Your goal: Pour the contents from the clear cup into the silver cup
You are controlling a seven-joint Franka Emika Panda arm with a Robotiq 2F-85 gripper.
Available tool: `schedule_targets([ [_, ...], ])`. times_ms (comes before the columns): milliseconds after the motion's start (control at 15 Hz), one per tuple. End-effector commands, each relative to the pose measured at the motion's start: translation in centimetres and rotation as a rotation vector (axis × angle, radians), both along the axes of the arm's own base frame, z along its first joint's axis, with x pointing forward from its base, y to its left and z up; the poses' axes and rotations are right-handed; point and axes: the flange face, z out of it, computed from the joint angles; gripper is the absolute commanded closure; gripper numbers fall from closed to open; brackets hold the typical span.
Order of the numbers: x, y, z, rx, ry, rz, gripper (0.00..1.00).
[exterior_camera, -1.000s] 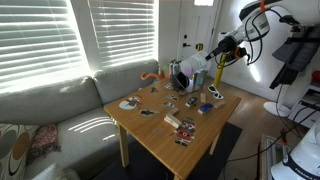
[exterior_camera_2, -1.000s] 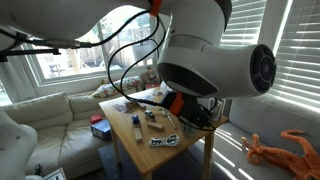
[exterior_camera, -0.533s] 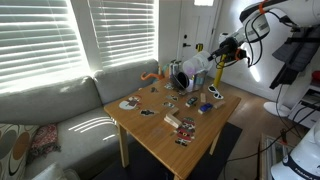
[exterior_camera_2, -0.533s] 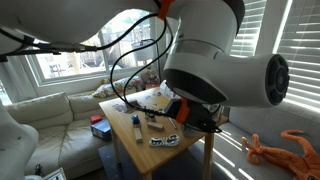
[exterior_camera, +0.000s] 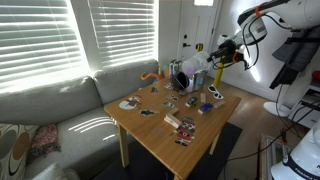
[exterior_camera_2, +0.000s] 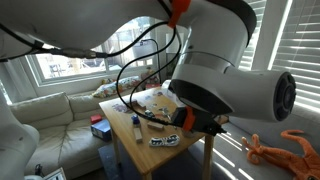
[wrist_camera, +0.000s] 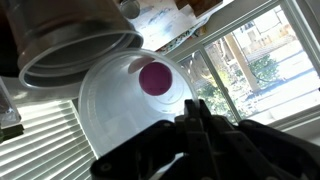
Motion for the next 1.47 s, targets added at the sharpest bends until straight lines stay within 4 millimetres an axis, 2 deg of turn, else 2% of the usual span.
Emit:
schedule_targets([
  [0,0.0,-0.9,-0.5,0.039,-0.06,0.013,0.99],
  [867,-0.9,-2.2,-3.1,0.163,-0.17,0.03,0.99],
  [1200,-0.8,-2.2,-3.3,0.177,-0.174,0.049,0.99],
  [1400,-1.0,-2.1,-2.3,0.169,-0.182,0.057,0.99],
])
